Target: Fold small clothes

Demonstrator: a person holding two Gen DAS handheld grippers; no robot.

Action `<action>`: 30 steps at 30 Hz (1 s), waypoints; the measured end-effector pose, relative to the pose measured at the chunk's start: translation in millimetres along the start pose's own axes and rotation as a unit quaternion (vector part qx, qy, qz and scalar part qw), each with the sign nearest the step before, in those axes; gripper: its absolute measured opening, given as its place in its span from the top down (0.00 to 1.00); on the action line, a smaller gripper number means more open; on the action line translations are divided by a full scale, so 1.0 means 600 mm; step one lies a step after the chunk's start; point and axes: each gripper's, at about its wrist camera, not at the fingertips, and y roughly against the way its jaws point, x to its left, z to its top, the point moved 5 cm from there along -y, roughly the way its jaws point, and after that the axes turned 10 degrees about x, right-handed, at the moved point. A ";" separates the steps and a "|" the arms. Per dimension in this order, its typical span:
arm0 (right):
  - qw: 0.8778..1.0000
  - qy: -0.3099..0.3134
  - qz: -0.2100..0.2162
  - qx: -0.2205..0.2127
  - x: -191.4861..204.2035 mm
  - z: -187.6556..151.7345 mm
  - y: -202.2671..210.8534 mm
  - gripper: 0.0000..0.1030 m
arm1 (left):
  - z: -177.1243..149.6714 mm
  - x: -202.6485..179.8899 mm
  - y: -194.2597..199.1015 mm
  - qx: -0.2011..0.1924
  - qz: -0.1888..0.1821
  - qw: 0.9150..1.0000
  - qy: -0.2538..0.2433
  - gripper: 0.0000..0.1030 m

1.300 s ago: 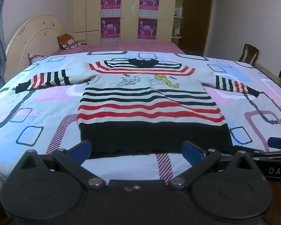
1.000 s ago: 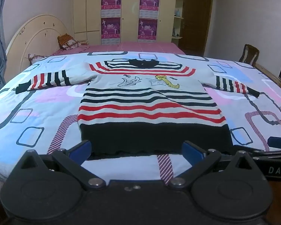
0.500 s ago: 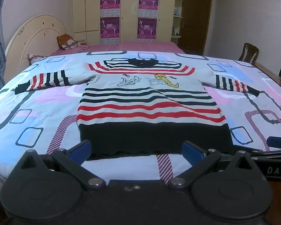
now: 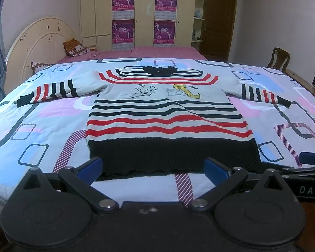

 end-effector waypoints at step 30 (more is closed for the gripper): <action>1.000 -0.001 0.000 -0.003 -0.001 0.001 0.007 0.00 | 0.001 0.002 0.009 -0.003 0.002 1.000 0.003 0.00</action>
